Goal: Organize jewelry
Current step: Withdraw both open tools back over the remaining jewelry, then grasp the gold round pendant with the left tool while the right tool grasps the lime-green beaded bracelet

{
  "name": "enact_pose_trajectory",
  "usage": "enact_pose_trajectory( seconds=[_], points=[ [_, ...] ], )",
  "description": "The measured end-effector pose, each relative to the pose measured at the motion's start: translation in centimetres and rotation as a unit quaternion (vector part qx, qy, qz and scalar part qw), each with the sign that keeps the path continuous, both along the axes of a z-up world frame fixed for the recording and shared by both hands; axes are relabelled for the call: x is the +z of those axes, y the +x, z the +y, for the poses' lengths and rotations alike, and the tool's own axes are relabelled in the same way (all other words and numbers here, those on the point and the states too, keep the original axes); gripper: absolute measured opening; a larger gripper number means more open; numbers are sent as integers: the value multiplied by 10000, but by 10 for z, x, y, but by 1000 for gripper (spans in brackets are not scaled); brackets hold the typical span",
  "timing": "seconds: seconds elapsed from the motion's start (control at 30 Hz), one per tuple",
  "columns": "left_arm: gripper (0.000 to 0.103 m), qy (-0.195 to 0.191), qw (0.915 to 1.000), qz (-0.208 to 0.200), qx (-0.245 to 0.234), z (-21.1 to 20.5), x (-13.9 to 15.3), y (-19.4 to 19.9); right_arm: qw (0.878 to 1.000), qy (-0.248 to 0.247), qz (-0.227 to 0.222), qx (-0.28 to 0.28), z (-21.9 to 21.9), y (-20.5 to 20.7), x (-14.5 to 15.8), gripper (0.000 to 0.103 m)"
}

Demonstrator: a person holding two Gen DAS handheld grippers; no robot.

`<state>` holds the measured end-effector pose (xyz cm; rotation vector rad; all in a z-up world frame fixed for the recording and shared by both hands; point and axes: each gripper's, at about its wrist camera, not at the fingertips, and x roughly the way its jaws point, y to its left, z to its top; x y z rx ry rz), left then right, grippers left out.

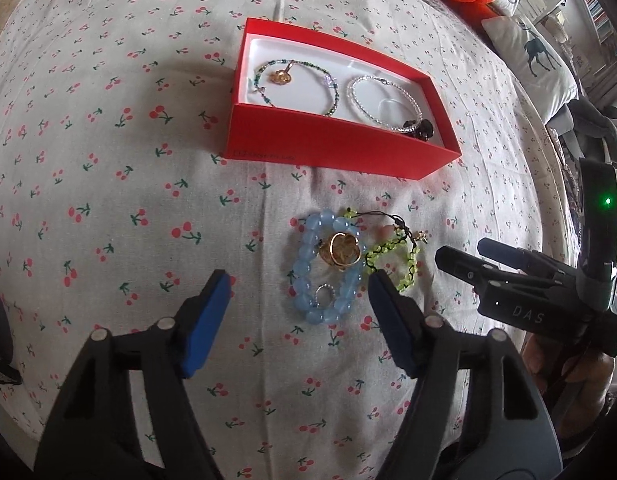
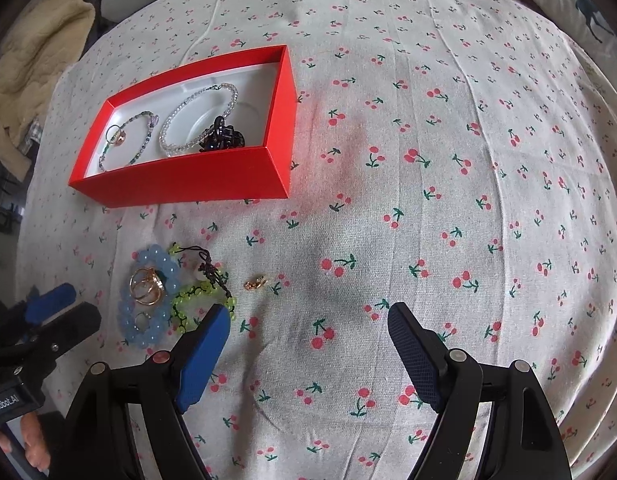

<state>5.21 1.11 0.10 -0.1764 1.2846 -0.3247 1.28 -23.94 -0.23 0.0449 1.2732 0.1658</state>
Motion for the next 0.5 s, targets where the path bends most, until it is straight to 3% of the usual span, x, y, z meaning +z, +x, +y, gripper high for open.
enact_pose_trajectory(
  seconds=[0.1, 0.27, 0.5],
  points=[
    [45, -151, 9998, 10, -142, -10, -3, 2, 10000, 17, 2, 5, -5, 2, 0, 82],
    [29, -71, 9990, -149, -410, -29, -2, 5, 10000, 54, 34, 55, -3, -2, -1, 82],
    [24, 300, 9978, -240, -544, -39, -9, 10, 9999, 30, 58, 118, 2, -4, -5, 82]
  ],
)
